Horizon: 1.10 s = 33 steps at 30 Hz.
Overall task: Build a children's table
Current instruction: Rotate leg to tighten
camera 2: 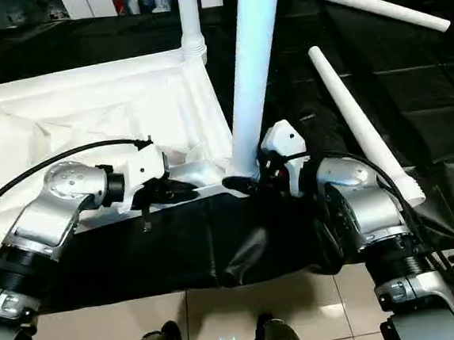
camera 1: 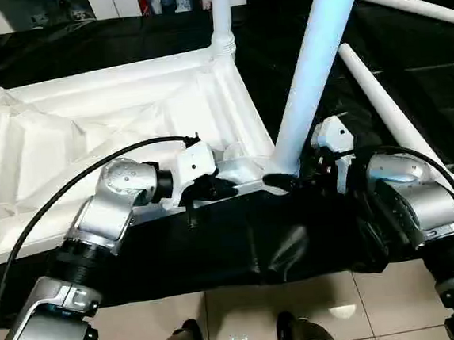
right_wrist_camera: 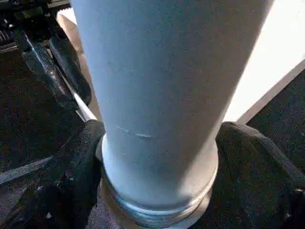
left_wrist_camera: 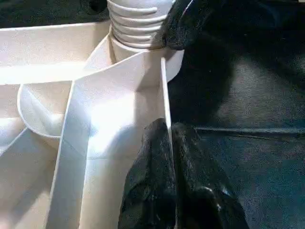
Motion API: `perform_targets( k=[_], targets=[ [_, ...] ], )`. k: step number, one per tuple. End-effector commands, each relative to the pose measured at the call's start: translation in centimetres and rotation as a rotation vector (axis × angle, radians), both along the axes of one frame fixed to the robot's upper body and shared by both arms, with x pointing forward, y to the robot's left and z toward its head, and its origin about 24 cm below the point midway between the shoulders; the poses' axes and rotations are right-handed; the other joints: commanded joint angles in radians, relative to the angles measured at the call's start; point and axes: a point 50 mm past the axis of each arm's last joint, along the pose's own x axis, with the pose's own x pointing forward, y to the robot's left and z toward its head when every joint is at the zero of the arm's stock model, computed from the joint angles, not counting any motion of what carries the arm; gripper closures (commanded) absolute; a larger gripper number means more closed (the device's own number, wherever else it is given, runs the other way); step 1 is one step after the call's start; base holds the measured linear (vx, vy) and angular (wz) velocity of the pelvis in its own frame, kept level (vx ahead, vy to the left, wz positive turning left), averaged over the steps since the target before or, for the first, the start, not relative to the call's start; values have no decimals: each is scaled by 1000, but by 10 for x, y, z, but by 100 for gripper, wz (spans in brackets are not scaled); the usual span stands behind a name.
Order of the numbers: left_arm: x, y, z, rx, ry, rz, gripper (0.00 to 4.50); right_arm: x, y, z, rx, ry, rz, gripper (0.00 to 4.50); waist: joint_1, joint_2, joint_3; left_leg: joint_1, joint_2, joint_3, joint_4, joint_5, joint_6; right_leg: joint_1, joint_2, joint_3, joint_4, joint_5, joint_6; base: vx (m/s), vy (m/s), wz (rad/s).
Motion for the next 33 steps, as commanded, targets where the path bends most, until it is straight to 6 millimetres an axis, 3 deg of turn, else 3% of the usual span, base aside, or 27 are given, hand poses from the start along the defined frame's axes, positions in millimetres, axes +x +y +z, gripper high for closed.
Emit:
perform_targets(
  k=[1,10,17,20,22,24,26,28,31,32,33],
  targets=[
    [-14,6,-33,110,147,-33,450,0,-9,-3,-17,11,-16,90,-2,-13,-69,29,34,-5,-40,-77,163,67,-38,36,-33,24,-318,0,0,0],
    [-15,6,-33,104,149,-31,450,0,-9,-4,-15,26,-2,166,0,-12,-74,29,33,-5,-35,-45,184,69,-36,35,-26,65,-330,0,0,0],
    [-16,8,-32,104,153,-27,450,0,-8,-6,-2,32,-12,175,1,-12,-75,28,33,-6,-33,-54,179,69,-37,35,-26,50,-331,0,0,0],
    [-13,6,-33,87,161,5,450,2,-6,-10,32,34,-92,175,0,-14,-76,29,33,-5,-33,-62,172,68,-37,36,-27,29,-329,0,0,0],
    [-9,2,-35,64,172,48,450,6,-4,-17,71,44,-200,175,-3,-15,-70,27,32,-6,-37,-105,147,64,-39,37,-36,-47,-317,0,0,0],
    [-2,-3,-37,46,175,112,450,6,2,-26,108,58,-289,175,-5,-13,-63,30,31,-7,-43,-186,102,56,-42,39,-51,-183,-291,0,0,0],
    [5,-10,-38,31,163,156,450,6,11,-35,149,85,-381,176,-5,-15,-58,35,31,-11,-53,-263,45,50,-43,39,-67,-324,-240,-53,1,0],
    [12,-17,-38,25,151,196,450,7,18,-41,171,105,-443,176,-5,-12,-52,42,31,-16,-61,-331,14,43,-44,37,-79,-413,-204,-57,8,1],
    [23,-31,-38,40,137,277,450,11,30,-48,183,121,-590,176,-9,-10,-49,47,30,-26,-74,-406,-19,44,-49,33,-92,-502,-159,-36,9,1],
    [26,-35,-38,52,129,312,450,14,34,-50,189,127,-655,176,-7,-5,-50,48,30,-29,-77,-416,-30,41,-48,32,-95,-514,-145,0,0,0],
    [26,-35,-38,52,129,312,450,14,34,-50,189,127,-655,176,-9,-8,-48,49,29,-28,-78,-428,-32,36,-48,33,-98,-521,-139,0,0,0]
  ],
)
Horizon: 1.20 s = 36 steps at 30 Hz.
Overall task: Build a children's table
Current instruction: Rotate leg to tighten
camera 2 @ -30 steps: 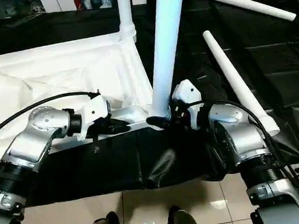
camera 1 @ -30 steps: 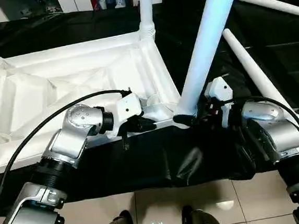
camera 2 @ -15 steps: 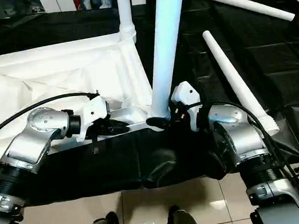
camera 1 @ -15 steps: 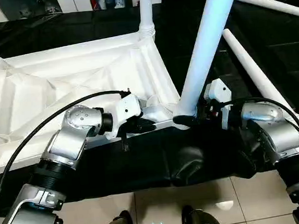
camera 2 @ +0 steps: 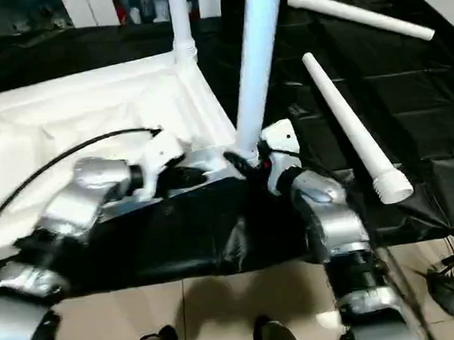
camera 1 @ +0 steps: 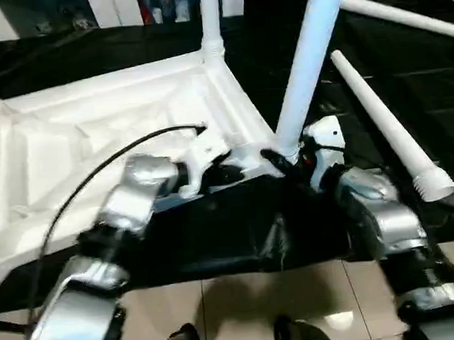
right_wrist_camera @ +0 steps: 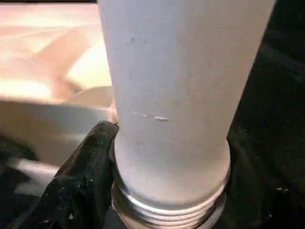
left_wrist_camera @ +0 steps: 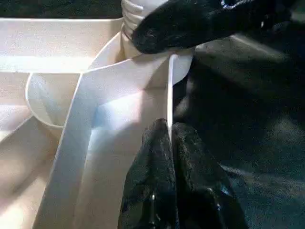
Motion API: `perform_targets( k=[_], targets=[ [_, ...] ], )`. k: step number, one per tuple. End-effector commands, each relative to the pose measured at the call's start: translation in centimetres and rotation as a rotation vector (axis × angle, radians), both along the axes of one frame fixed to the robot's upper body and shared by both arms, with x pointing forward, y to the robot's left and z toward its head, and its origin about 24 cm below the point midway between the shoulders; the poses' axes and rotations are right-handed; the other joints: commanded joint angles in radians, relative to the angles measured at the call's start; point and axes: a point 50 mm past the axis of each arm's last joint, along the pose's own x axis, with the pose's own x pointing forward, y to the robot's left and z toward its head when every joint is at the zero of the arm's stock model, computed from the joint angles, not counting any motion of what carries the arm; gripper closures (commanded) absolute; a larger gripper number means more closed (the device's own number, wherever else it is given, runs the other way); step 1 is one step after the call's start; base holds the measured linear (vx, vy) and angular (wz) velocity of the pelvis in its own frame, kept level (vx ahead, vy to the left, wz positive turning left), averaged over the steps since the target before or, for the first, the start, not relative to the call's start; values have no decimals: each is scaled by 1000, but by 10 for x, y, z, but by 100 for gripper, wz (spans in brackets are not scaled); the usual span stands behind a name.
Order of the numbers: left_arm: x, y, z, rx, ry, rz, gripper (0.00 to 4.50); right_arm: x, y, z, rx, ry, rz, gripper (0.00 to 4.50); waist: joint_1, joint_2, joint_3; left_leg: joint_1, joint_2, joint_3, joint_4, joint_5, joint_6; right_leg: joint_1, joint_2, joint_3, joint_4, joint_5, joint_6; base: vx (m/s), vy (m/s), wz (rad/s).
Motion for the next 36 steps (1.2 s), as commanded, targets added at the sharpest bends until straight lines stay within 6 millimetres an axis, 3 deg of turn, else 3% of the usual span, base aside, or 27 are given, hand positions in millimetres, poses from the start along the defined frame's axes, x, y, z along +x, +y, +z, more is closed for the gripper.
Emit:
perform_targets(
  k=[1,4,8,12,13,18,23,25,28,31,33,34,36],
  targets=[
    [0,-5,-30,108,84,110,450,-1,12,-25,28,141,-128,176,-8,4,-46,37,30,-30,-85,-451,-31,19,-45,29,-95,-536,-135,0,0,0],
    [4,-10,-30,130,69,136,450,1,24,-25,58,153,-164,176,-6,11,-46,46,31,-36,-91,-500,-41,15,-46,24,-104,-552,-116,0,0,0],
    [6,-11,-31,152,65,124,450,3,31,-24,22,142,-140,176,-8,12,-43,48,30,-39,-98,-541,-42,18,-45,19,-111,-534,-109,0,0,0],
    [5,-6,-34,176,79,114,450,2,29,-19,8,111,-89,176,-4,6,-45,41,30,-39,-102,-489,-18,24,-52,27,-110,-502,-118,0,0,0],
    [5,-4,-35,180,82,112,450,3,26,-17,13,102,-82,120,-3,1,-45,40,30,-38,-101,-478,-10,25,-53,28,-111,-503,-121,0,0,0],
    [3,3,-36,194,102,70,450,3,18,1,3,35,16,89,0,-1,-47,32,33,-34,-101,-416,11,32,-54,31,-105,-455,-138,0,0,0],
    [-6,11,-35,190,126,-55,450,-8,-1,15,-98,-12,226,70,2,0,-53,22,35,-31,-96,-335,37,48,-53,31,-90,-337,-176,0,0,0],
    [-9,15,-34,193,128,-92,450,-14,-9,18,-141,-27,297,70,3,1,-57,23,35,-23,-87,-280,67,47,-52,34,-81,-248,-210,59,-14,1],
    [-13,19,-32,190,129,-146,450,-18,-17,20,-175,-33,357,70,4,-1,-62,25,34,-17,-76,-224,94,49,-52,34,-74,-189,-244,75,-28,3],
    [-26,30,-29,207,135,-275,450,-25,-32,24,-218,-26,442,70,3,-1,-71,14,32,-14,-59,-93,142,61,-44,32,-44,10,-294,83,-39,0],
    [-30,32,-28,211,135,-300,450,-26,-34,25,-229,-22,465,70,4,0,-76,13,32,-13,-52,-45,158,65,-42,33,-30,107,-315,77,-38,-2],
    [-31,34,-28,214,140,-312,450,-27,-34,25,-239,-19,488,70,2,-2,-78,13,27,-8,-44,11,188,65,-35,35,-16,234,-338,62,-30,2],
    [-34,38,-26,228,136,-333,450,-29,-34,26,-251,-13,522,70,5,-3,-73,12,28,-8,-42,3,201,65,-35,32,-13,249,-334,31,-15,1]
  ],
)
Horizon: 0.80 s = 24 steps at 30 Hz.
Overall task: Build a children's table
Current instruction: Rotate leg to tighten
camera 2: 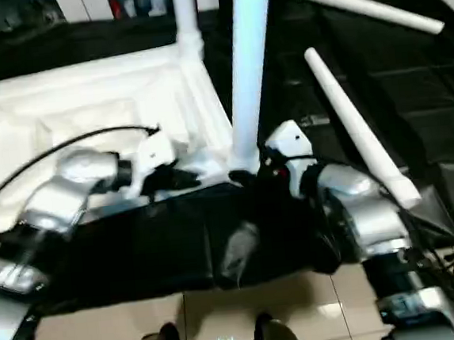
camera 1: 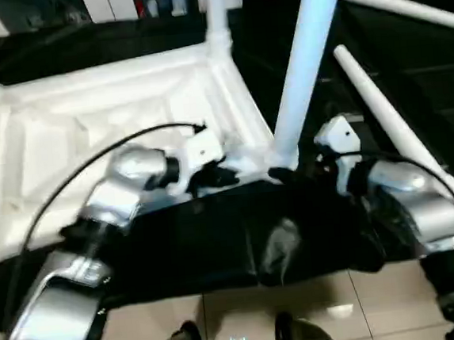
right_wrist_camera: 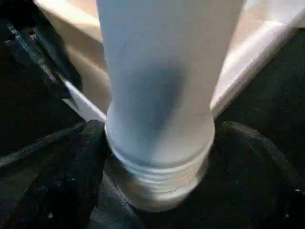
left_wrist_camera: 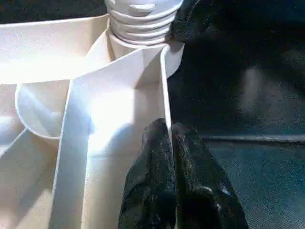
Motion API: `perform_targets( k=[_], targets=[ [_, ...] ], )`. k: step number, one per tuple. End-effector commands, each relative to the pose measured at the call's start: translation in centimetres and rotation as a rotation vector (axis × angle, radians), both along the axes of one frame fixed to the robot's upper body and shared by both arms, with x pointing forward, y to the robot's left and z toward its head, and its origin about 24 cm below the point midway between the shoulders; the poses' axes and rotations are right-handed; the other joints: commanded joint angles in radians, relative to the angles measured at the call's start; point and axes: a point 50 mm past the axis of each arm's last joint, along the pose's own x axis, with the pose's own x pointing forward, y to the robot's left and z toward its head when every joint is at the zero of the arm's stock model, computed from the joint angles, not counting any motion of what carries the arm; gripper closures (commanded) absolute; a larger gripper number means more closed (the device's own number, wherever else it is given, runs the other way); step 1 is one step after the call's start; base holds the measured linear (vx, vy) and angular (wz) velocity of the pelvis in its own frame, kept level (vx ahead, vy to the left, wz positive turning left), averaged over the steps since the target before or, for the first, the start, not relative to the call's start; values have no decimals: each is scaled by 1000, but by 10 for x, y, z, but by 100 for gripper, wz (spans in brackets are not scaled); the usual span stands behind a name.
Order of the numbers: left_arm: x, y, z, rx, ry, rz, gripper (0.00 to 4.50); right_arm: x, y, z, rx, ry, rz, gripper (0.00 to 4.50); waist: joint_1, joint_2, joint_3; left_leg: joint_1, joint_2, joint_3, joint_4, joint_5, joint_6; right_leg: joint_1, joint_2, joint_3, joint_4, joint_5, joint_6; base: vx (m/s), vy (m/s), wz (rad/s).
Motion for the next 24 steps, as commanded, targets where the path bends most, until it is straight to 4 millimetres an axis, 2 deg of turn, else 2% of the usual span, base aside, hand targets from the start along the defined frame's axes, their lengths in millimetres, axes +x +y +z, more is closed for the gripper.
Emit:
perform_targets(
  k=[1,2,5,6,8,10,14,15,18,19,24],
  targets=[
    [-18,6,-39,144,158,-66,450,-5,1,2,-7,-2,53,70,0,-8,-74,13,27,-4,-26,3,194,74,-40,36,-18,250,-313,0,0,0],
    [-18,8,-39,148,156,-67,450,-5,2,1,-7,5,69,70,0,-6,-72,17,31,-5,-29,-29,185,72,-41,34,-24,169,-305,0,0,0],
    [-21,12,-38,167,157,-76,450,-6,2,1,-17,9,97,70,-1,-8,-67,20,34,-6,-35,-80,158,69,-42,34,-34,44,-295,0,0,0],
    [-22,14,-37,174,154,-78,450,-6,3,1,-19,11,111,70,-1,-8,-64,23,37,-6,-39,-115,134,65,-44,36,-41,-32,-284,0,0,0],
    [-22,14,-37,178,155,-81,450,-6,3,1,-18,12,117,70,-2,-7,-60,25,37,-6,-42,-142,115,63,-44,37,-46,-82,-273,0,0,0],
    [-23,16,-37,192,149,-83,450,-5,3,2,-12,12,126,70,-3,-8,-61,27,36,-6,-43,-152,103,62,-45,39,-48,-102,-267,0,0,0],
    [-23,16,-36,195,147,-82,450,-5,4,2,-3,18,139,70,-4,-9,-65,25,34,-5,-40,-118,108,65,-43,40,-41,-44,-271,0,0,0],
    [-23,16,-36,195,147,-82,450,-5,4,2,-2,19,140,103,-4,-9,-66,24,33,-5,-38,-105,116,66,-42,40,-39,-19,-276,0,0,0],
    [-22,16,-35,195,145,-81,450,-6,3,2,6,32,155,108,-4,-10,-67,23,32,-4,-35,-85,134,67,-42,39,-36,15,-284,0,0,0],
    [-22,16,-35,195,144,-79,450,-6,3,1,6,34,156,137,-3,-10,-67,22,32,-4,-36,-85,137,67,-42,39,-36,11,-285,0,0,0],
    [-22,16,-35,196,146,-78,450,-7,2,0,10,40,159,166,-4,-9,-68,24,33,-4,-35,-92,132,67,-42,39,-37,-9,-284,0,0,0]
  ],
)
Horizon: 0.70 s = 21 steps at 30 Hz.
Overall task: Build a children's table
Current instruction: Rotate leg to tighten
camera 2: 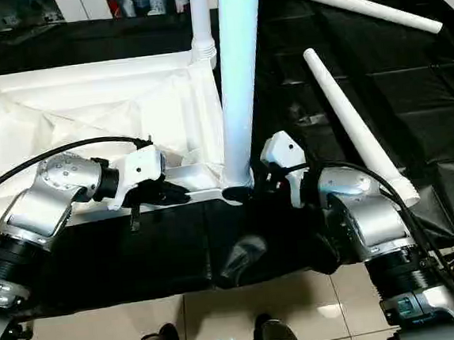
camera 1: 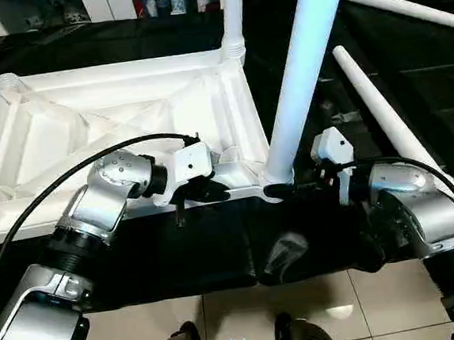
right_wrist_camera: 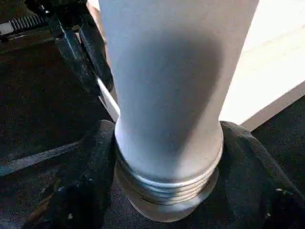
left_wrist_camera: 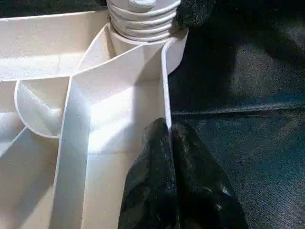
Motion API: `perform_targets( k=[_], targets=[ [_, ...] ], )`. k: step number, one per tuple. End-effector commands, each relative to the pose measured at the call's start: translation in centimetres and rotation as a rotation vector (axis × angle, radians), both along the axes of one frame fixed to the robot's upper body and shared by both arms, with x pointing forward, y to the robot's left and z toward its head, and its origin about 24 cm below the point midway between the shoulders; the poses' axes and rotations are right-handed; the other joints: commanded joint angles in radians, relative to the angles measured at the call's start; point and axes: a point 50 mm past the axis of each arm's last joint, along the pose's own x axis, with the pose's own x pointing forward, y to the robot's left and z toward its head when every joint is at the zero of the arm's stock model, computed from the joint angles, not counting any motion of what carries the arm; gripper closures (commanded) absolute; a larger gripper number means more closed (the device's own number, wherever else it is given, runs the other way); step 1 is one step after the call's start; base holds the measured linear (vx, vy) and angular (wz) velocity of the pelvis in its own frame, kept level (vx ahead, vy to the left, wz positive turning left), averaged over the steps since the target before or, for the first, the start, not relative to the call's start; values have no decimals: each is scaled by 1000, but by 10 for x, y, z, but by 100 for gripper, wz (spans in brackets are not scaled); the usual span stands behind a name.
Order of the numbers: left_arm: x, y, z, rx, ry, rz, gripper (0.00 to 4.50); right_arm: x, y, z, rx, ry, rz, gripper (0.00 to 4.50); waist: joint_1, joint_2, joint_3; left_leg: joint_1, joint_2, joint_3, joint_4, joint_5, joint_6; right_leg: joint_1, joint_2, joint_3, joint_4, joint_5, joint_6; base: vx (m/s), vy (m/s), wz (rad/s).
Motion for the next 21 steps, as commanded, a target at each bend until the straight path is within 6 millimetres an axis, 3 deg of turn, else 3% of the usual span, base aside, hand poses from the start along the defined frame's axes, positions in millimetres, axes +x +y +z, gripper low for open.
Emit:
perform_targets(
  k=[1,11,15,18,19,20,21],
  targets=[
    [-13,7,-36,147,141,-21,450,-1,-4,2,4,0,0,174,0,-9,-69,20,31,-7,-38,-86,135,64,-41,37,-35,2,-286,0,0,0],
    [-14,8,-39,152,156,-13,450,-2,-1,-4,32,15,-17,178,2,-7,-76,21,32,-7,-35,-69,145,67,-40,36,-31,28,-299,0,0,0],
    [-8,4,-40,126,149,52,450,7,0,-11,78,23,-180,178,-3,-8,-76,19,30,-6,-35,-83,133,65,-42,36,-33,-5,-298,0,0,0],
    [4,-5,-41,93,117,158,450,12,8,-22,146,56,-351,178,-5,-8,-67,23,30,-9,-43,-188,75,57,-45,38,-54,-191,-262,0,0,0],
    [9,-9,-41,78,110,200,450,14,13,-27,173,71,-432,178,-3,-7,-66,28,31,-11,-49,-228,36,51,-46,38,-64,-281,-234,-56,6,1],
    [12,-13,-42,71,107,224,450,15,16,-30,186,85,-483,178,-3,-7,-66,28,31,-11,-49,-228,36,51,-46,38,-64,-281,-234,-56,6,1],
    [12,-14,-42,70,106,227,450,15,17,-31,188,87,-489,178,-3,-8,-64,27,29,-15,-53,-254,19,51,-46,37,-68,-326,-211,-57,13,-1]
  ],
)
